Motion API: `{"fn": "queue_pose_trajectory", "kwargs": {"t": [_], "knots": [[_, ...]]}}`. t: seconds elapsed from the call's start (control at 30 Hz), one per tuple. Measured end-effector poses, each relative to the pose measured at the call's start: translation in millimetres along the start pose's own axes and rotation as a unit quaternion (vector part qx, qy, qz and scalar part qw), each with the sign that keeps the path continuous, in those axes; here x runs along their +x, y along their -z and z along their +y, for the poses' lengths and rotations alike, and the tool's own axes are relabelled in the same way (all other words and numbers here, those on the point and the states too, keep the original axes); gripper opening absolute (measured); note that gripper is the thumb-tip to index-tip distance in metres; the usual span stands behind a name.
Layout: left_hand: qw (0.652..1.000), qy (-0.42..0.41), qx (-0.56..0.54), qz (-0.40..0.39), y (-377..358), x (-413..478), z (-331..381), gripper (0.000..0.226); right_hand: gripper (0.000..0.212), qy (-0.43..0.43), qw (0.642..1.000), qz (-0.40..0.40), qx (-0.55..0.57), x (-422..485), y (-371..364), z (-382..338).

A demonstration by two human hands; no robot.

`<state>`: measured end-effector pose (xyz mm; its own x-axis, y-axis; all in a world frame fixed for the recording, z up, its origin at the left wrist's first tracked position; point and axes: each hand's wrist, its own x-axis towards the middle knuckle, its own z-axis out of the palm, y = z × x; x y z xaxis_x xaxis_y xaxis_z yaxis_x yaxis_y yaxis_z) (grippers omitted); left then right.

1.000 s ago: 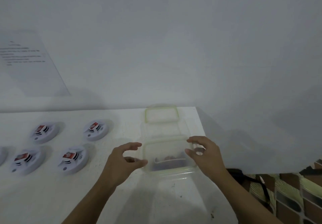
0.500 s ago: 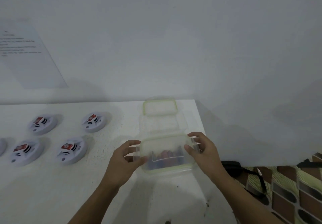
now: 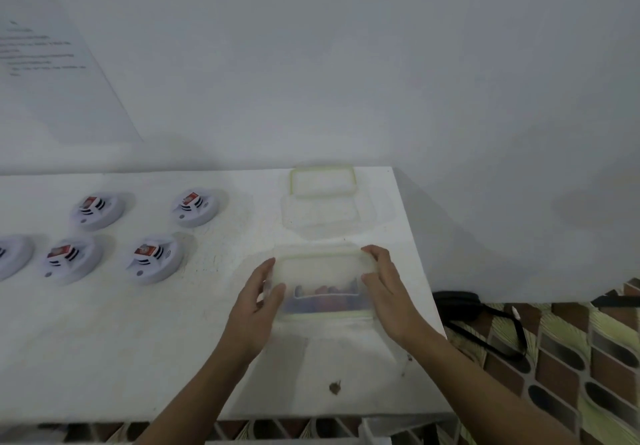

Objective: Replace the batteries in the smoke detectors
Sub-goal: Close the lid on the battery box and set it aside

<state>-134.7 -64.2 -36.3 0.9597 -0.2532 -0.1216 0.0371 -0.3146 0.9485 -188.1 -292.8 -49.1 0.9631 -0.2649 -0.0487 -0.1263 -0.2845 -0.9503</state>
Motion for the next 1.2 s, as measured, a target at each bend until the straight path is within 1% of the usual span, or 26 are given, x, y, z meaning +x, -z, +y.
{"fn": "queue_pose_trajectory", "kwargs": {"t": [0.07, 0.13, 0.2, 0.27, 0.37, 0.5, 0.6, 0.67, 0.77, 0.83, 0.97, 1.1, 1.2], "knots": [[1.000, 0.001, -0.003, -0.011, -8, -5, -2, 0.052, 0.040, -0.001, 0.999, -0.010, 0.034, -3, 0, 1], [1.000, 0.000, -0.002, -0.009, -14, -8, -5, 0.053, 0.051, -0.006, 0.998, -0.016, 0.062, -4, -1, 1], [1.000, 0.001, -0.016, 0.008, -19, -9, -7, 0.054, 0.053, -0.016, 0.995, -0.017, 0.100, -3, -1, 2], [0.999, 0.002, -0.034, 0.020, -24, -11, -8, 0.052, 0.046, -0.026, 0.991, -0.019, 0.127, -3, -4, 1], [0.999, 0.005, -0.048, 0.015, -26, -9, -11, 0.051, 0.040, -0.036, 0.991, -0.019, 0.129, -2, -5, -1], [0.999, -0.010, -0.045, -0.028, -14, -6, -10, 0.054, 0.038, -0.041, 0.990, -0.034, 0.128, 1, -3, 0], [0.998, -0.009, -0.024, -0.059, 2, 10, -5, 0.043, 0.041, -0.047, 0.984, -0.027, 0.167, 4, -2, -3], [0.998, -0.009, 0.002, -0.065, 4, 24, 2, 0.046, 0.043, -0.045, 0.981, -0.010, 0.188, 7, -5, -5], [0.996, -0.029, 0.050, -0.071, -8, 31, 7, 0.046, 0.041, -0.054, 0.969, 0.012, 0.242, 9, -11, -3], [0.996, -0.042, 0.049, -0.067, -14, 30, 4, 0.045, 0.040, -0.057, 0.963, 0.013, 0.262, 9, -12, 0], [0.995, -0.054, 0.045, -0.068, -15, 34, -1, 0.033, 0.035, -0.036, 0.973, -0.012, 0.227, 11, -8, -2], [0.996, -0.058, 0.047, -0.056, -9, 39, 2, 0.026, 0.032, 0.016, 0.994, -0.039, 0.103, 16, 1, -2], [0.996, -0.038, 0.038, -0.069, 2, 46, 4, 0.023, 0.034, 0.059, 0.998, 0.001, -0.020, 22, 6, -1]]}}
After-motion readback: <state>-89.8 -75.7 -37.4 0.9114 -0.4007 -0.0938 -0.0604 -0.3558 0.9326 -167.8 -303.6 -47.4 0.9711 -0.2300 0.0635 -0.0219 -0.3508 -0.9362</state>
